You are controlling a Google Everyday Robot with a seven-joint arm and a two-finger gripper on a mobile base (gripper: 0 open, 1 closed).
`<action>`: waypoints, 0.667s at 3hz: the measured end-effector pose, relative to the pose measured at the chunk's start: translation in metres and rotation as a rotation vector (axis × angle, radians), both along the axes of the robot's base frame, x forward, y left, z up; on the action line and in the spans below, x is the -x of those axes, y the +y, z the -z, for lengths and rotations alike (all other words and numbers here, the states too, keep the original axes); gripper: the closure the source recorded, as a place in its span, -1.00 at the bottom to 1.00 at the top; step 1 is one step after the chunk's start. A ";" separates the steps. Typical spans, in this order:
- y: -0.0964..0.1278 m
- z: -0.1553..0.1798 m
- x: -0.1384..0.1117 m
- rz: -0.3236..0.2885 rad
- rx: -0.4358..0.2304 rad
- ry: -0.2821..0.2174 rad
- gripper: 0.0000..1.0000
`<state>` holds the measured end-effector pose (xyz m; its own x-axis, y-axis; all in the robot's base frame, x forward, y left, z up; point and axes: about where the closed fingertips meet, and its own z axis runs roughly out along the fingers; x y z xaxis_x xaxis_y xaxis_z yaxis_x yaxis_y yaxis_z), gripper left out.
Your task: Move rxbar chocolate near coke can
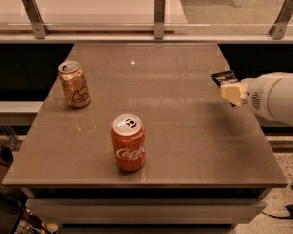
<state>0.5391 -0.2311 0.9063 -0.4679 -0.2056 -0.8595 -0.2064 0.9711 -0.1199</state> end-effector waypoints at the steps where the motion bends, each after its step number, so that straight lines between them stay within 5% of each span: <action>1: 0.018 -0.002 0.017 -0.045 0.010 0.015 1.00; 2: 0.037 0.002 0.033 -0.105 0.009 0.040 1.00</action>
Offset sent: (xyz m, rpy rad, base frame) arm -0.0607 0.0504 0.0013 -0.0004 0.0600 0.1810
